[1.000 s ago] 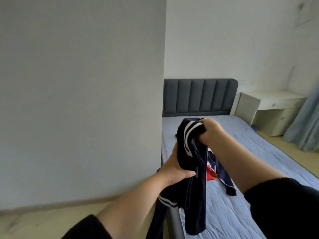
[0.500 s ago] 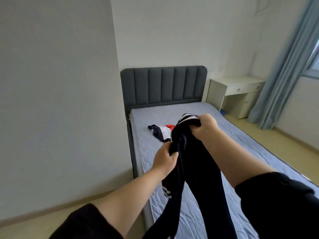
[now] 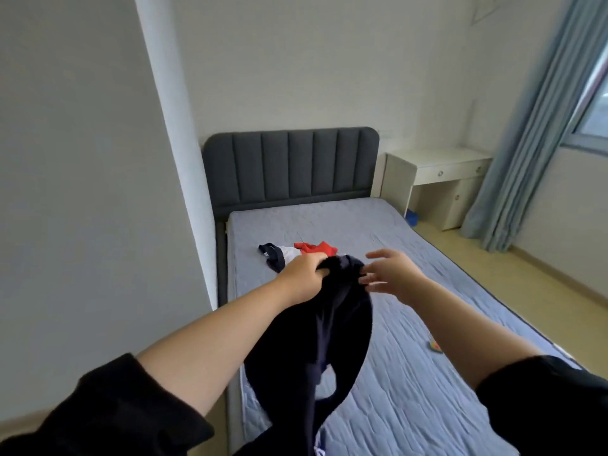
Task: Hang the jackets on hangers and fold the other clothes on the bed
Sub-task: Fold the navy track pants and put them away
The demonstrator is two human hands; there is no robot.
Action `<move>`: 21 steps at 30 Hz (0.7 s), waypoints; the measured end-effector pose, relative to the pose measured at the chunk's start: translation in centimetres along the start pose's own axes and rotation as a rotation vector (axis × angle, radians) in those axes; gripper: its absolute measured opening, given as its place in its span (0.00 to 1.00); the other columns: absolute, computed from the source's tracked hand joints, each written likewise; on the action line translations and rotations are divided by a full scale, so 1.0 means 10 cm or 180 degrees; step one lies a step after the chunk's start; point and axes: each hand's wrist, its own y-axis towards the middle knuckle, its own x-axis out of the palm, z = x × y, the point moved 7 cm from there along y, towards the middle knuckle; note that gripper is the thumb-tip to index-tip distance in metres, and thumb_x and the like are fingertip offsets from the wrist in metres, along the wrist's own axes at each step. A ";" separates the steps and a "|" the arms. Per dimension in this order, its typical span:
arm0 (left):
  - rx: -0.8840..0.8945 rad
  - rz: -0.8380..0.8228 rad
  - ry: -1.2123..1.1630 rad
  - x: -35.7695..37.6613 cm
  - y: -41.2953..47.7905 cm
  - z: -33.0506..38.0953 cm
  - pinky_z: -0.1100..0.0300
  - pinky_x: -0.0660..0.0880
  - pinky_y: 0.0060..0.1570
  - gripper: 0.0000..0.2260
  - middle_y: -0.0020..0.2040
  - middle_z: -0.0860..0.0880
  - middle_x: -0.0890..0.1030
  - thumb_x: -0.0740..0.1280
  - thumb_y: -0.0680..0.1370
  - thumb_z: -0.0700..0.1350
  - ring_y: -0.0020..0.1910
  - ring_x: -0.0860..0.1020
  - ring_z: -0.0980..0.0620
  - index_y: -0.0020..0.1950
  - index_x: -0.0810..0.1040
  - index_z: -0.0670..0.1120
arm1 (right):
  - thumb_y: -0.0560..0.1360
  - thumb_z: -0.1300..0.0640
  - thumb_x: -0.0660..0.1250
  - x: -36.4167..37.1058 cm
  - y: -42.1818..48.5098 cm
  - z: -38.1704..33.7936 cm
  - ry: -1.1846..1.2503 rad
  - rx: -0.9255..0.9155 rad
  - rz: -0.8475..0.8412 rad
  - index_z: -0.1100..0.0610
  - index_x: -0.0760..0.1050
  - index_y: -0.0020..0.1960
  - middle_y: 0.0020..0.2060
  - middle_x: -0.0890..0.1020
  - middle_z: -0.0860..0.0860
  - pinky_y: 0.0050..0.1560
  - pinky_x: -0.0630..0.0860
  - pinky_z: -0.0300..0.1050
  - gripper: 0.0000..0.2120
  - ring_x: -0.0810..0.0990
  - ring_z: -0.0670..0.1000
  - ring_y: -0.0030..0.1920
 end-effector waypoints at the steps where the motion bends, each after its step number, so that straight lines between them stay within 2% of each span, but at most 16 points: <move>1: -0.0011 -0.0111 0.0180 0.12 0.02 0.09 0.59 0.68 0.55 0.11 0.58 0.45 0.78 0.59 0.81 0.42 0.57 0.74 0.47 0.61 0.76 0.43 | 0.76 0.72 0.60 -0.14 0.06 -0.06 -0.0609 -0.0381 -0.0060 0.61 0.68 0.67 0.55 0.77 0.62 0.40 0.77 0.48 0.21 0.79 0.55 0.42; 3: -0.0021 -0.0158 0.0361 0.32 0.05 0.30 0.57 0.69 0.55 0.11 0.57 0.45 0.78 0.59 0.81 0.42 0.56 0.75 0.47 0.61 0.75 0.43 | 0.73 0.73 0.63 -0.27 0.08 -0.12 -0.1480 -0.0968 -0.0465 0.56 0.68 0.70 0.58 0.72 0.53 0.48 0.75 0.45 0.28 0.75 0.53 0.56; 4: -0.0074 -0.0140 0.0387 0.41 0.06 0.39 0.55 0.70 0.54 0.11 0.56 0.45 0.79 0.59 0.81 0.42 0.55 0.75 0.48 0.61 0.76 0.42 | 0.72 0.73 0.64 -0.32 0.08 -0.07 -0.1634 -0.1023 -0.0795 0.54 0.69 0.69 0.58 0.73 0.49 0.51 0.75 0.44 0.28 0.74 0.51 0.59; 6: -0.0176 -0.0024 0.0410 0.53 0.07 0.57 0.55 0.71 0.53 0.10 0.54 0.44 0.79 0.61 0.80 0.43 0.54 0.76 0.46 0.58 0.76 0.41 | 0.72 0.69 0.68 -0.44 0.16 0.07 -0.1886 -0.1030 -0.1236 0.56 0.76 0.61 0.55 0.79 0.51 0.56 0.76 0.47 0.20 0.77 0.53 0.58; 8: -0.0291 0.0162 0.0339 0.57 0.08 0.71 0.57 0.71 0.49 0.06 0.51 0.45 0.79 0.64 0.79 0.43 0.52 0.77 0.47 0.53 0.75 0.43 | 0.72 0.64 0.71 -0.61 0.22 0.10 -0.1949 -0.1145 -0.1226 0.59 0.79 0.52 0.47 0.83 0.56 0.57 0.77 0.53 0.10 0.81 0.56 0.51; 10: -0.0469 0.0306 -0.0019 0.55 0.06 0.83 0.61 0.69 0.44 0.06 0.47 0.50 0.78 0.67 0.78 0.46 0.47 0.76 0.51 0.51 0.72 0.49 | 0.74 0.64 0.69 -0.75 0.21 0.06 -0.1102 -0.0975 -0.1240 0.60 0.80 0.48 0.42 0.83 0.58 0.50 0.79 0.50 0.03 0.82 0.56 0.45; 12: -0.0680 0.0108 -0.0470 0.57 -0.01 0.92 0.63 0.70 0.47 0.13 0.50 0.53 0.79 0.71 0.75 0.50 0.49 0.77 0.55 0.56 0.73 0.51 | 0.77 0.65 0.66 -0.83 0.15 -0.04 -0.0070 -0.0745 -0.1295 0.61 0.79 0.47 0.40 0.82 0.58 0.42 0.80 0.46 0.04 0.83 0.54 0.40; 13: -0.0771 -0.0143 -0.0531 0.61 -0.06 0.96 0.63 0.71 0.50 0.17 0.53 0.53 0.79 0.72 0.74 0.51 0.52 0.77 0.56 0.60 0.74 0.51 | 0.78 0.65 0.64 -0.85 0.13 -0.11 0.0236 -0.0712 -0.1253 0.63 0.78 0.48 0.40 0.82 0.58 0.42 0.80 0.46 0.04 0.83 0.54 0.39; 15: -0.1023 -0.0663 -0.0461 0.70 -0.23 0.91 0.62 0.73 0.53 0.18 0.55 0.52 0.80 0.74 0.72 0.49 0.53 0.78 0.55 0.61 0.76 0.49 | 0.79 0.63 0.63 -0.88 0.06 -0.25 0.0585 -0.0725 -0.1193 0.67 0.77 0.51 0.42 0.82 0.59 0.46 0.81 0.50 0.07 0.82 0.56 0.42; 16: -0.1162 -0.0745 -0.0470 0.70 -0.32 0.85 0.61 0.75 0.53 0.17 0.53 0.51 0.81 0.74 0.72 0.48 0.52 0.79 0.54 0.59 0.78 0.48 | 0.79 0.63 0.62 -0.88 0.01 -0.31 0.0721 -0.0724 -0.1236 0.67 0.77 0.52 0.42 0.81 0.59 0.44 0.81 0.49 0.08 0.81 0.56 0.42; 18: -0.1312 -0.0496 -0.0552 0.57 -0.47 0.77 0.57 0.77 0.54 0.11 0.49 0.48 0.82 0.74 0.72 0.46 0.49 0.80 0.51 0.52 0.79 0.45 | 0.80 0.64 0.60 -0.85 -0.14 -0.40 0.0890 -0.0695 -0.1488 0.65 0.75 0.49 0.41 0.80 0.58 0.38 0.80 0.44 0.07 0.80 0.54 0.41; 20: -0.1255 -0.0142 -0.0313 0.33 -0.54 0.79 0.58 0.76 0.48 0.06 0.43 0.48 0.80 0.72 0.73 0.45 0.45 0.80 0.49 0.43 0.78 0.45 | 0.80 0.66 0.59 -0.83 -0.29 -0.45 0.0769 -0.0716 -0.1746 0.64 0.73 0.50 0.40 0.79 0.57 0.38 0.79 0.44 0.05 0.79 0.54 0.40; 21: -0.1193 -0.0050 -0.0188 0.21 -0.56 0.85 0.61 0.74 0.44 0.07 0.39 0.49 0.79 0.72 0.73 0.45 0.42 0.79 0.50 0.39 0.77 0.45 | 0.79 0.67 0.60 -0.82 -0.35 -0.48 0.0622 -0.0765 -0.1850 0.64 0.71 0.51 0.41 0.78 0.58 0.39 0.78 0.45 0.03 0.79 0.54 0.40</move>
